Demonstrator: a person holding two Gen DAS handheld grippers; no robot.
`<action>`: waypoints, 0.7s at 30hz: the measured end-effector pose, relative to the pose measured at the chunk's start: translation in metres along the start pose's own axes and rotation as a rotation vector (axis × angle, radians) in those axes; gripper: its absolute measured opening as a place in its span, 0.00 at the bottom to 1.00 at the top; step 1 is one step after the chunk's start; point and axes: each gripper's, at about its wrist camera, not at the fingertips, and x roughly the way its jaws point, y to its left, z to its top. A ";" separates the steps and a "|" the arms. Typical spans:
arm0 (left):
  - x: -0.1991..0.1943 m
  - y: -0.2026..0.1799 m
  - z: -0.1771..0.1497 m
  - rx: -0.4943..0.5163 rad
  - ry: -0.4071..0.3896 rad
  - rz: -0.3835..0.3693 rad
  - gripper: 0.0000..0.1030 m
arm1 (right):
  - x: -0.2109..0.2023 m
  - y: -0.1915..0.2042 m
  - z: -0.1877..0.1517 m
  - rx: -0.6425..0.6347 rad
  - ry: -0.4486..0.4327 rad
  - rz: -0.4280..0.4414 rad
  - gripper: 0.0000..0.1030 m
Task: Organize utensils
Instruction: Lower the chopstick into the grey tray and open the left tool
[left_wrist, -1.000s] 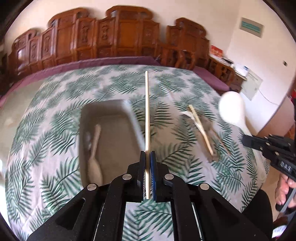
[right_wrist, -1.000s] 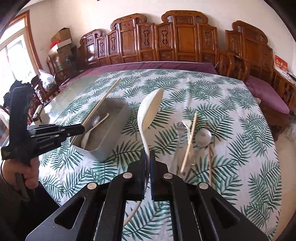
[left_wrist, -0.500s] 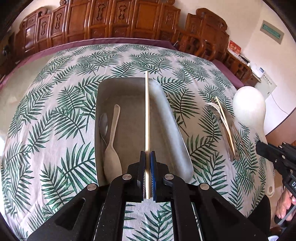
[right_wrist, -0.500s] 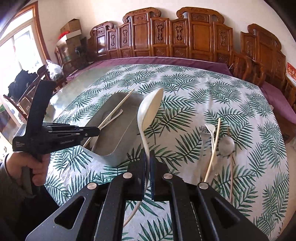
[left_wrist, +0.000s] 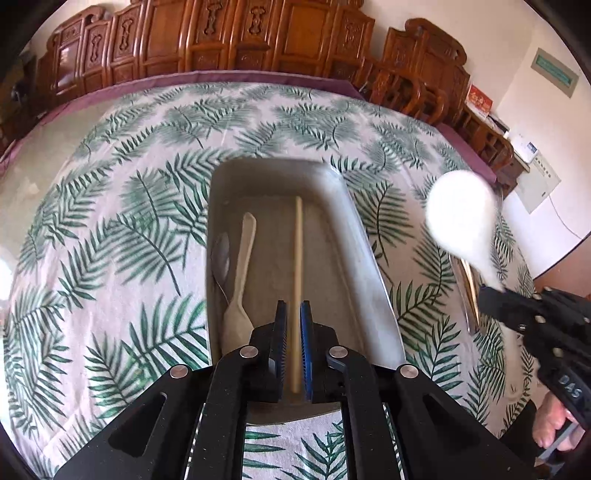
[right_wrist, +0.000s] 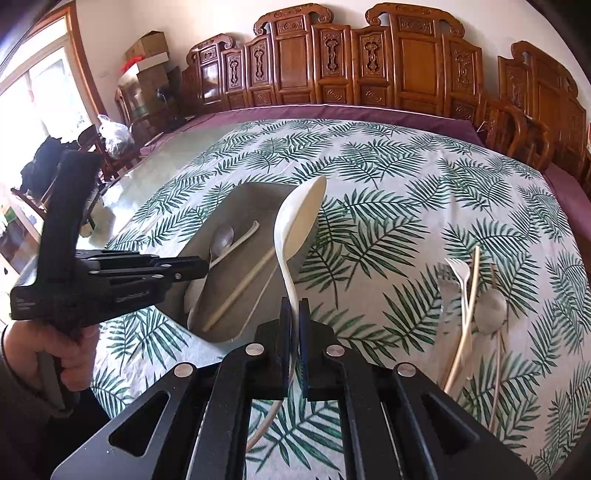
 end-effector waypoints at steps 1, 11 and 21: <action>-0.004 0.001 0.002 0.001 -0.012 0.002 0.09 | 0.003 0.001 0.003 0.002 0.000 0.004 0.05; -0.041 0.015 0.016 0.003 -0.125 0.037 0.26 | 0.026 0.012 0.027 0.002 -0.009 0.042 0.05; -0.060 0.039 0.023 -0.049 -0.197 0.117 0.72 | 0.072 0.026 0.045 0.020 0.028 0.088 0.05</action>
